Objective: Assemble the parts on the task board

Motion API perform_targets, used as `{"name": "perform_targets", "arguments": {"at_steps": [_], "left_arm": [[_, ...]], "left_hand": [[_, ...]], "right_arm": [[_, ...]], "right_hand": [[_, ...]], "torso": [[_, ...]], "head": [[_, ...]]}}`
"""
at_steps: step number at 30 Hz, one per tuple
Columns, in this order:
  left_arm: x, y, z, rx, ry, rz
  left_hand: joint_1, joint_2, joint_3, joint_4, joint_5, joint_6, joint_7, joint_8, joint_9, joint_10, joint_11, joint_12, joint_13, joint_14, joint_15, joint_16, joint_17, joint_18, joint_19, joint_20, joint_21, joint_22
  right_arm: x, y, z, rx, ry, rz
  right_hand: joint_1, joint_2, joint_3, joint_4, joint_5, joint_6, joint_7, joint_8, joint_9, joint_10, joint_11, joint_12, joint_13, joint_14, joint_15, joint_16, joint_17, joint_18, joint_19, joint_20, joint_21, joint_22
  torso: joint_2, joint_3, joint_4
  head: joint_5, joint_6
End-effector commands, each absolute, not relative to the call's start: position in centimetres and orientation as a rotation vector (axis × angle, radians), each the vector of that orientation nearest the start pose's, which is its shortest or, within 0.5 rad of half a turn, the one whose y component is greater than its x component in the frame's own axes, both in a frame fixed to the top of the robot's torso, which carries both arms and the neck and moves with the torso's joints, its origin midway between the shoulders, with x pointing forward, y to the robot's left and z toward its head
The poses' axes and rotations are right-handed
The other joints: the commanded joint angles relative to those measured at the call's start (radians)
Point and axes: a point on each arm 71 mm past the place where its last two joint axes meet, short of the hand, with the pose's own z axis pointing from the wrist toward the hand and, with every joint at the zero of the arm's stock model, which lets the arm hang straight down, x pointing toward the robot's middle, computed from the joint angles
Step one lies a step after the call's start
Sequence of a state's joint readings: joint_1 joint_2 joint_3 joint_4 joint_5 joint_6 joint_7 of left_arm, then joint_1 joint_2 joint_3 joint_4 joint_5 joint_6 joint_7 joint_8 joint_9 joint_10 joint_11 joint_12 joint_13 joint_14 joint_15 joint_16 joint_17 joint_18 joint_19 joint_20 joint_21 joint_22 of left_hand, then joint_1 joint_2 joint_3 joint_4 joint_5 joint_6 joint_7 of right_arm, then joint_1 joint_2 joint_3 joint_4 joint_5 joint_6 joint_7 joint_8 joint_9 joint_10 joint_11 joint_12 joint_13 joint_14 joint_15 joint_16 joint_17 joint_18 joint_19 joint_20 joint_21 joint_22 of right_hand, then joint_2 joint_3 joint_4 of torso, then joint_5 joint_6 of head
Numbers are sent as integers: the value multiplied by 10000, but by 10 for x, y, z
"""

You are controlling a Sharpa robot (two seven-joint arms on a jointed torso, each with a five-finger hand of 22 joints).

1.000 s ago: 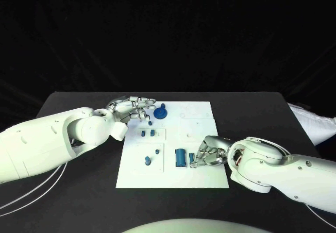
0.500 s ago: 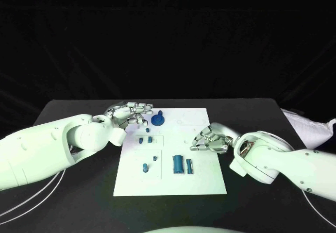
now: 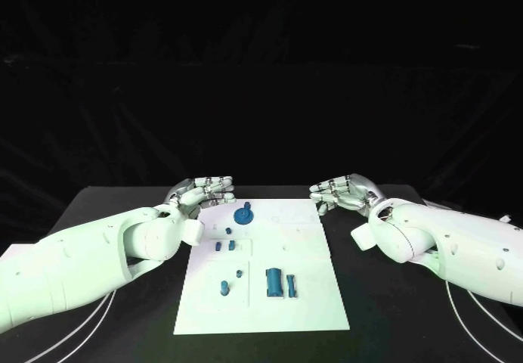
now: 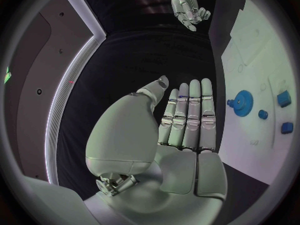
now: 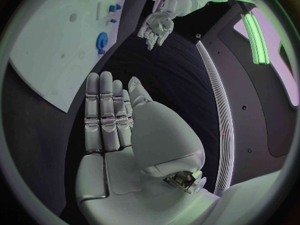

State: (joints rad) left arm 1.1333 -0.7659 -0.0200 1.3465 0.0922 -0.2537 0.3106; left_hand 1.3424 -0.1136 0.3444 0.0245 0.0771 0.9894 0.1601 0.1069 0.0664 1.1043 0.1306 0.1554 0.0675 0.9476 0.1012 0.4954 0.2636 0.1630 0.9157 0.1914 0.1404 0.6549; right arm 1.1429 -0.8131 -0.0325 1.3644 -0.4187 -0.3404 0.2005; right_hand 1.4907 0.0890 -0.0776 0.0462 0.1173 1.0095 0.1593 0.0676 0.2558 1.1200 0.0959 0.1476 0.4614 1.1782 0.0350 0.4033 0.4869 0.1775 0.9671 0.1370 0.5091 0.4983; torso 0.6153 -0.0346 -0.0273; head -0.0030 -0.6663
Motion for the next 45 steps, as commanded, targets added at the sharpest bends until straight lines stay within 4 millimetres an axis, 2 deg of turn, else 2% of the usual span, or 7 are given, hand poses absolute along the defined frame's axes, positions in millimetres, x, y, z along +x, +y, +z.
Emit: {"name": "perform_targets", "arguments": {"at_steps": [1, 5, 9, 18, 20, 21, 45], "left_arm": [[516, 229, -223, -13501, 13134, -14502], [519, 229, -225, -13697, 12854, -14421], [515, 225, -228, -13512, 13778, -14398], [497, 212, -229, -13076, 13230, -13571], [491, 208, -229, -12902, 13035, -13305], [487, 206, -228, -12807, 12930, -13169], [462, 192, -224, -12089, 12178, -12289]], "left_hand": [[242, 40, 38, -87, 36, 93, 79, -65, 0, -75, 102, -261, -47, 85, 97, -894, -376, 120, -211, 225, -362, -445], [401, 59, 202, -233, 47, 117, 59, -189, -4, -126, 197, -552, -47, 162, 216, -1797, -749, 195, -363, 432, -673, -953], [-4596, 1136, -1120, -245, -771, -3514, -531, -1069, -664, -4081, -344, -1554, -675, -3325, -235, -2916, -1422, -489, -3552, -424, -1404, -2966], [-7390, 1136, -1852, -245, -771, -5530, -873, -1069, -664, -6278, -1306, -1554, -675, -5269, -1012, -3559, -1807, -707, -5322, -894, -1404, -4098], [-7867, 1136, -1981, -245, -771, -5874, -1601, -1069, -664, -6655, -1306, -1554, -675, -5603, -1012, -3667, -1872, -812, -5626, -975, -1404, -4292], [-8071, 1136, -2031, -245, -771, -6017, -1601, -1069, -664, -6818, -1306, -1554, -675, -5744, -1012, -3716, -1901, -811, -5755, -1007, -1404, -4375], [-11417, 1136, -3444, -245, -771, -8448, -1601, -1069, -664, -9464, -1306, -1554, -675, -8080, -1012, -4954, -2636, -1630, -7880, -1914, -1404, -5735]], "right_arm": [[515, -244, -217, 9901, 15083, 13415], [525, -248, -219, 10095, 14685, 13432], [521, -247, -222, 9611, 15271, 12279], [501, -224, -223, 10579, 13884, 12588], [493, -217, -223, 10909, 13465, 12602], [489, -213, -224, 11071, 13268, 12593], [462, -192, -224, 12089, 12178, 12289]], "right_hand": [[90, -30, 122, -205, -40, 84, 29, -45, -301, 548, 42, -723, -1707, 578, 132, -1686, -1292, 102, 437, 222, -1214, -1051], [-4, -12, 196, -334, -35, -24, 59, -58, -509, 382, 172, -826, -2442, 183, 345, -2554, -1910, 44, 221, 396, -1949, -1599], [-5296, -890, 776, -462, -434, -3613, -525, -676, -1236, -3753, -233, -1476, -3196, -4080, -350, -3057, -2949, -533, -3302, -232, -3049, -2791], [-8312, -890, 776, -462, -1173, -5649, -861, -676, -1650, -6076, -959, -1476, -3641, -6497, -350, -4033, -3552, -811, -5302, -591, -3689, -3480], [-8814, -890, 776, -462, -1173, -5988, -1593, -676, -1718, -6468, -959, -1476, -3717, -6898, -350, -4033, -3652, -915, -5634, -651, -3797, -3594], [-9050, -890, 776, -462, -1173, -6146, -1593, -676, -1752, -6651, -959, -1476, -3750, -7086, -350, -4033, -3700, -915, -5790, -1370, -3847, -3648], [-12682, -890, 776, -462, -1173, -8597, -1593, -676, -2558, -9477, -959, -1476, -4614, -10002, -350, -4033, -4869, -1775, -8200, -1370, -5091, -4983]], "torso": [[-214, 0, 51], [-242, 5, 44], [-222, 42, 66], [-702, 340, 269], [-711, 346, 273], [-711, 346, 273], [-711, 346, 273]], "head": [[-27, 279], [11, 413], [-13, 315], [29, 657], [30, 663], [30, 663], [30, 663]]}}
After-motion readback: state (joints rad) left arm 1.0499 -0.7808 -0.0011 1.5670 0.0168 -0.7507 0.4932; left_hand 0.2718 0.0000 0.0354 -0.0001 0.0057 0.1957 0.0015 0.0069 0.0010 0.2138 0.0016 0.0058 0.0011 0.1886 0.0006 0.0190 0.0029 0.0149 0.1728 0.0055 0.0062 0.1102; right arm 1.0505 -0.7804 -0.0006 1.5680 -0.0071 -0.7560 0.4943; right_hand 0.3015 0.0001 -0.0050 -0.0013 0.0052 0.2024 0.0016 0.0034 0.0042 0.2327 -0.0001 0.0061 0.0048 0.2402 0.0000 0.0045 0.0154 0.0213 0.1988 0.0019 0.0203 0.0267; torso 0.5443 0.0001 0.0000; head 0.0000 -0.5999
